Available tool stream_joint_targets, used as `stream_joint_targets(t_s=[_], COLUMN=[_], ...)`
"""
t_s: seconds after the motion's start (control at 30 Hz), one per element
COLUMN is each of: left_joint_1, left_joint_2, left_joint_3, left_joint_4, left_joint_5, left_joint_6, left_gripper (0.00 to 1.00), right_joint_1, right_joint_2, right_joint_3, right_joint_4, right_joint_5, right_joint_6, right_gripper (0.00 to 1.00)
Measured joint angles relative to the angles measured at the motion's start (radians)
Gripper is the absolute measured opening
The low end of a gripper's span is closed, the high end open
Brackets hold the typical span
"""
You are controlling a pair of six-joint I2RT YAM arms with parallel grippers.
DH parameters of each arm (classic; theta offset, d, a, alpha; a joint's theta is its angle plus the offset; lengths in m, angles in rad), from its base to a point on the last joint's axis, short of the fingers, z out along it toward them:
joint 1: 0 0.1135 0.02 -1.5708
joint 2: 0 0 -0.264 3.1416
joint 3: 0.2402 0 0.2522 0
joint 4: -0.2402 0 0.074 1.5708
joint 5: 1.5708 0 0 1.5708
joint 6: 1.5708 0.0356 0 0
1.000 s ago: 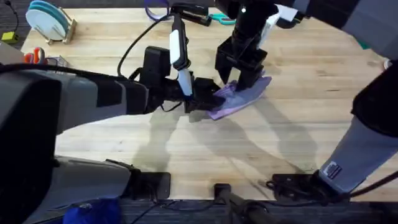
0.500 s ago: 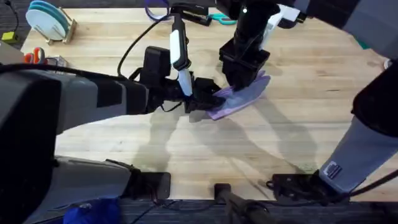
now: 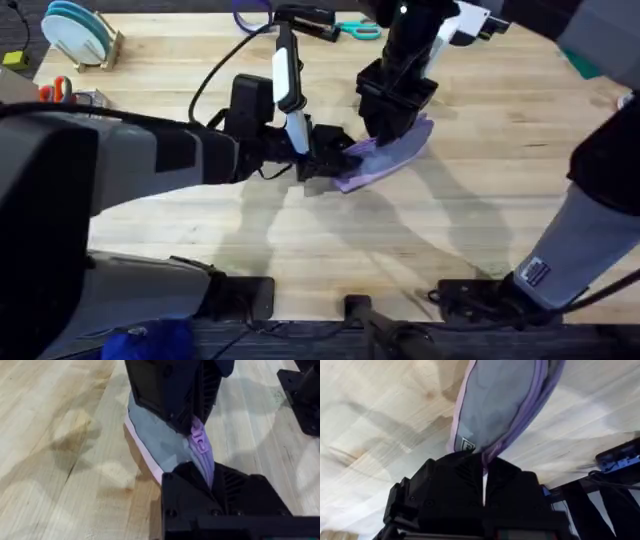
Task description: Unzip the bag, pick up the pens from the table one at a time and place them inside, then zip the bag closed.
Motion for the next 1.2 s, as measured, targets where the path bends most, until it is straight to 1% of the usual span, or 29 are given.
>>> stream_joint_targets(t_s=[0.43,0.57,0.97,1.2], left_joint_1=[0.008,-0.002,-0.002,-0.002], left_joint_2=[0.000,0.000,0.000,0.000], left_joint_3=[0.000,0.000,0.000,0.000], left_joint_4=[0.012,0.003,0.003,0.003], left_joint_5=[-0.001,-0.003,-0.002,-0.001], left_joint_6=[0.000,0.000,0.000,0.000], left_gripper=[0.042,0.043,0.043,0.043], right_joint_1=[0.000,0.002,0.010,0.003], right_joint_2=[0.000,-0.006,-0.016,-0.016], right_joint_3=[0.105,0.134,0.135,0.136], right_joint_4=[-0.020,-0.013,-0.018,-0.079], right_joint_5=[0.001,-0.029,-0.028,0.008], right_joint_6=[-0.023,-0.028,-0.051,-0.068], right_gripper=[0.031,0.031,0.031,0.031])
